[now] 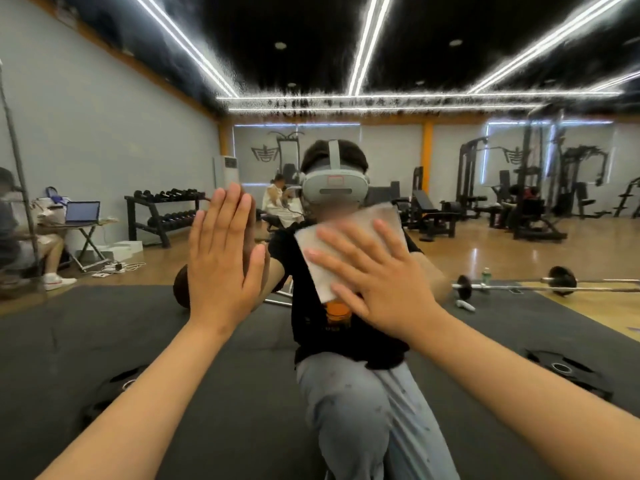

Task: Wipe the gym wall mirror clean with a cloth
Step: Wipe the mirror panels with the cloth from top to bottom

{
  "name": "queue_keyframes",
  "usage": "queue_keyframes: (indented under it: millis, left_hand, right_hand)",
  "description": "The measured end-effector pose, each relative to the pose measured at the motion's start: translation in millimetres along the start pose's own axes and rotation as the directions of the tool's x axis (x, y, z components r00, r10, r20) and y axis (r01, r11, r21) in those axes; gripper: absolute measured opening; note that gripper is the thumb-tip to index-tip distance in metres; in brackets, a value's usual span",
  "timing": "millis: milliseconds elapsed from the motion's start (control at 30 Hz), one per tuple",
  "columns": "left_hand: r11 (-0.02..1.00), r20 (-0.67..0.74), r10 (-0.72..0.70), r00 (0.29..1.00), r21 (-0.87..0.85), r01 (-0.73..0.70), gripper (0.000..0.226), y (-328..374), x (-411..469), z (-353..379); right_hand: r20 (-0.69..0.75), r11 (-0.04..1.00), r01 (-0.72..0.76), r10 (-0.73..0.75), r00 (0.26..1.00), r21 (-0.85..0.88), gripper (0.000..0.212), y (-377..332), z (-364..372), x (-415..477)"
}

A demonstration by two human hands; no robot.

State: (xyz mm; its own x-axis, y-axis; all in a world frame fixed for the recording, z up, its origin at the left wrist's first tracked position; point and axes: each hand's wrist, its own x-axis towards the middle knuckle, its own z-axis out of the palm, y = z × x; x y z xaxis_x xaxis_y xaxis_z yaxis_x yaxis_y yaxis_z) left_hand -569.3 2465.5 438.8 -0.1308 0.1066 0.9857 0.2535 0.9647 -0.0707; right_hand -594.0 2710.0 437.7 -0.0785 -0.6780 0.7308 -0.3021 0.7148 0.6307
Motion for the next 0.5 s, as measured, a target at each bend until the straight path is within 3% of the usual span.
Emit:
queue_keyframes:
  millis: [100,233,400,500]
  left_hand:
    - [0.997,-0.012,-0.069,0.998,-0.045,0.068,0.062,-9.1,-4.4,-11.8]
    - [0.974,-0.024,-0.227,0.973,0.002,0.228,0.064,-37.7,-20.8,-24.2]
    - [0.968,0.037,-0.248,0.968,0.043,0.246,0.066,-53.6,-43.7,-19.0]
    - [0.971,0.038,-0.233,0.972,0.067,0.230,0.067,-57.0,-47.3,-13.9]
  right_hand:
    - [-0.038,0.992,-0.126,0.126,0.991,-0.018,0.054,19.5,-8.1,54.0]
    - [-0.125,0.941,-0.337,0.336,0.933,0.016,0.056,-6.6,-5.2,86.5]
    - [-0.038,0.999,-0.035,0.036,0.999,0.026,0.061,-86.7,23.3,35.1]
    - [0.082,0.987,0.148,-0.143,0.986,-0.065,0.061,-124.3,37.0,-11.4]
